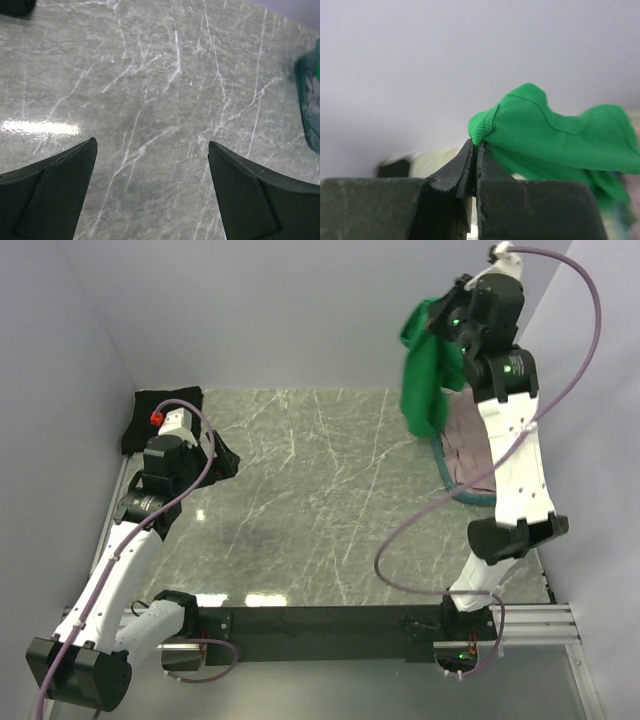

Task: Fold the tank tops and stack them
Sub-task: Move the tank top to the center of the board

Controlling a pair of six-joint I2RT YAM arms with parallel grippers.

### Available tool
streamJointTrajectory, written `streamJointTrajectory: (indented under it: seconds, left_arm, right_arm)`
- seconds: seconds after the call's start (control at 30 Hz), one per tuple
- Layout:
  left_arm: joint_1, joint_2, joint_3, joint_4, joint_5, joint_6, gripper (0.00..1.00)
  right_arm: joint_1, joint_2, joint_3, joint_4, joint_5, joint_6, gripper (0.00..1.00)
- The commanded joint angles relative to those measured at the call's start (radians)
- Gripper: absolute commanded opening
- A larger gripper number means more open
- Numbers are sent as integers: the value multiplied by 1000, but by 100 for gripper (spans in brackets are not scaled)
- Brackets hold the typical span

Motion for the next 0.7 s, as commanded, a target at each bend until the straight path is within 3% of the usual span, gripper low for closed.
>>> streamJointTrajectory:
  seconds: [0.0, 0.17, 0.37, 0.4, 0.43, 0.47, 0.5, 0.6, 0.67]
  left_arm:
    - [17, -24, 18, 23, -44, -25, 99]
    - [35, -15, 36, 11, -90, -51, 99]
    - [41, 7, 32, 3, -75, -105, 100]
    - [43, 13, 26, 3, -46, -118, 99]
    - [43, 23, 3, 12, -29, -155, 100]
    - [43, 28, -14, 20, -19, -177, 99]
    - [44, 37, -35, 34, 16, -198, 99]
    - [44, 80, -135, 113, 131, -295, 97]
    - [43, 138, -227, 181, 197, -329, 90]
  right_arm:
    - [119, -113, -47, -21, -50, -63, 0]
    - [294, -280, -358, 77, -52, -71, 0]
    - [457, -556, -1076, 321, -92, 78, 0]
    - [467, -614, -1283, 361, -90, 146, 0]
    - [489, -642, -1387, 442, -89, 185, 3]
    - [500, -667, -1571, 473, -86, 257, 11]
    - [513, -708, -1647, 494, -75, 288, 33]
    - [558, -780, -1822, 493, 11, 372, 60]
    - [575, -851, -1845, 409, 141, 395, 67]
